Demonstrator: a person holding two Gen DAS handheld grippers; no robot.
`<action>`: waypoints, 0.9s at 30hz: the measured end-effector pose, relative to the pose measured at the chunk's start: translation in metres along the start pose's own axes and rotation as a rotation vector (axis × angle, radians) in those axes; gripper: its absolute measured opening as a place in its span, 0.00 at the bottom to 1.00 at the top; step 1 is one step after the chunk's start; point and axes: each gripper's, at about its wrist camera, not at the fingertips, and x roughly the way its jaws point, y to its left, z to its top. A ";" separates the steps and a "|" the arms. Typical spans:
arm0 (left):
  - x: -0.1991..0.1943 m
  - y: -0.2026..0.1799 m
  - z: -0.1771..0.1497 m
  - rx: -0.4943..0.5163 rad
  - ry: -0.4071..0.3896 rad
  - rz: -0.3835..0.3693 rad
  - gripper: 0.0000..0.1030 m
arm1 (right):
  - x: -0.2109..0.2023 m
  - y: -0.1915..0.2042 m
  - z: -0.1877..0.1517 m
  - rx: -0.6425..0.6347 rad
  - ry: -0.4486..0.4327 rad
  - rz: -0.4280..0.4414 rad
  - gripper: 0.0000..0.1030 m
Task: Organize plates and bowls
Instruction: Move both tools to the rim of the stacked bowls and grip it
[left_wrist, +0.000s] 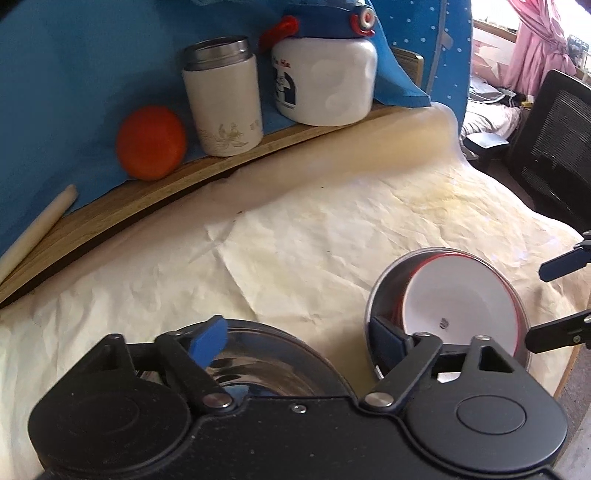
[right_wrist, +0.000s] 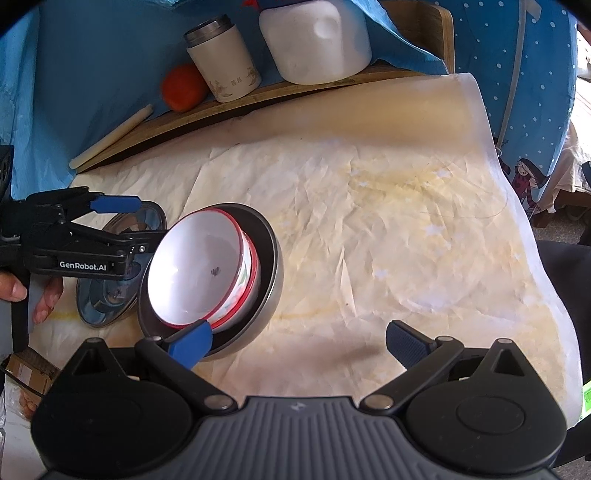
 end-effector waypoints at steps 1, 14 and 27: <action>0.000 -0.001 0.000 0.004 0.004 -0.006 0.78 | 0.001 0.000 0.000 0.000 0.001 -0.004 0.99; 0.002 -0.011 -0.002 0.029 0.016 -0.046 0.54 | 0.008 0.004 0.004 0.023 0.047 0.020 0.80; -0.001 -0.026 -0.003 0.060 0.024 -0.081 0.18 | 0.009 0.022 0.013 0.028 0.106 0.028 0.37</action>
